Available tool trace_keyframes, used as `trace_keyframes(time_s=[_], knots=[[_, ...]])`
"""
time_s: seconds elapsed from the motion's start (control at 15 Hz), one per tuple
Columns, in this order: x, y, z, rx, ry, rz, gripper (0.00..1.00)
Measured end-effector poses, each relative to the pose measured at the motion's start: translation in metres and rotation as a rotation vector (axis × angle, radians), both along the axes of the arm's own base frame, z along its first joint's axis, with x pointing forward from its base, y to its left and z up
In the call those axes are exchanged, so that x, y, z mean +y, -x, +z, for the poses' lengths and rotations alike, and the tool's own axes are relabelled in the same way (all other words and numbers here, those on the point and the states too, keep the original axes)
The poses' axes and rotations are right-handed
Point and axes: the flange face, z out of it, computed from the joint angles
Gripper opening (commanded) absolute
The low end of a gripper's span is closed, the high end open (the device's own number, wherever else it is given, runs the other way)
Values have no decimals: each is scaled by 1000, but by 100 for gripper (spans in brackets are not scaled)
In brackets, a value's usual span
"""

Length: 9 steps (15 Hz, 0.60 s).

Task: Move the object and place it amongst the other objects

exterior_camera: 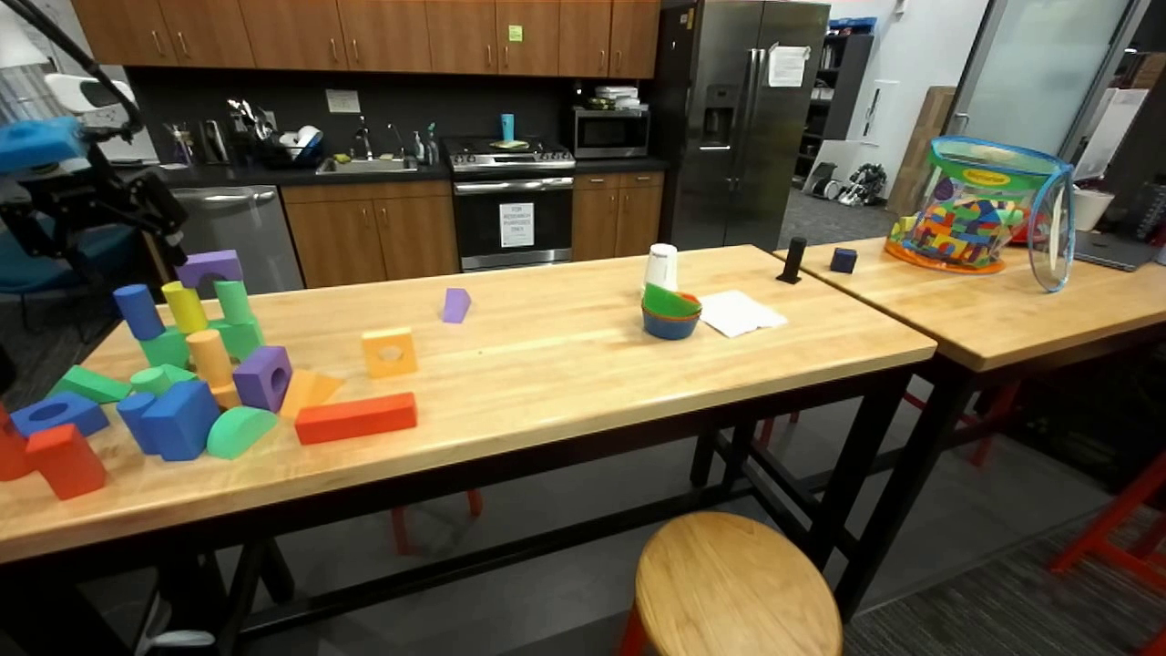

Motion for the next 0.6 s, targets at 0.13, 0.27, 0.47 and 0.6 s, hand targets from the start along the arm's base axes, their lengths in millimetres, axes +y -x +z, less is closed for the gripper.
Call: trace_keyframes(time_s=[0.13,0.27,0.47,0.6], knots=[[2,7,-5,47,0,6,100],[5,11,-16,87,0,6,100],[9,11,-32,116,0,3,100],[9,10,-34,121,0,2,100]])
